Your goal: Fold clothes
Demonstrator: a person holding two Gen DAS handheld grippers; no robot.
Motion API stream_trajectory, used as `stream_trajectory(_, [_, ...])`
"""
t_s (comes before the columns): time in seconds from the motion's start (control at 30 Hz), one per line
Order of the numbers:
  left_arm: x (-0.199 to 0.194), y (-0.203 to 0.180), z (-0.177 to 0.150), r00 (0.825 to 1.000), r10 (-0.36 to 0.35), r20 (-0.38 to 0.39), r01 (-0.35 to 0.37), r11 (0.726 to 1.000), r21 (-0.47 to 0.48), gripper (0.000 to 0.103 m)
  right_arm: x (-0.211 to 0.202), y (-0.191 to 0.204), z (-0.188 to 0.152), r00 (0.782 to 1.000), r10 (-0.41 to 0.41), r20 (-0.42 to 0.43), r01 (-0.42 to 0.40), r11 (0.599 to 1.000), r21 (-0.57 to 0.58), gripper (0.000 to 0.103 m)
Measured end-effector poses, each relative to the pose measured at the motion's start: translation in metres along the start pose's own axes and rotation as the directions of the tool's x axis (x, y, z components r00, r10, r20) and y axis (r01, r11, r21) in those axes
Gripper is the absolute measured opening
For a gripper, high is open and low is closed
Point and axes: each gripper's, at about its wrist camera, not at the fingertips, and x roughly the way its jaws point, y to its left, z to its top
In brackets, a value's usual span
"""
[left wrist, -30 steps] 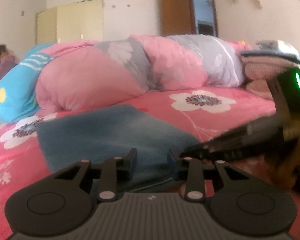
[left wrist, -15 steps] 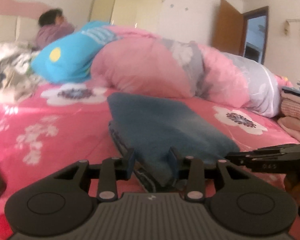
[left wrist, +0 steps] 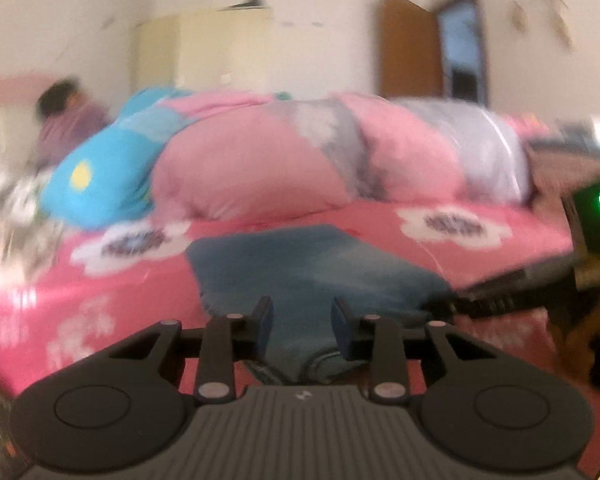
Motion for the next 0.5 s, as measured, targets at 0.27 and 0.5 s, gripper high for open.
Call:
stream_trajectory(0.27, [0.038,-0.051,-0.002,0.993,0.012,-0.113,0.027,0.941,0.336,0.028,-0.001,-0.012,-0.003,0.998,0.055,0.017,-0.056,0.996,0.069,0.012])
stream_trajectory(0.5, [0.047,-0.074,-0.007,0.991,0.039,-0.131,0.036,0.85,0.525,0.03,-0.001,-0.021,-0.004,0.995,0.099,0.031,-0.103,0.986,0.13,0.012])
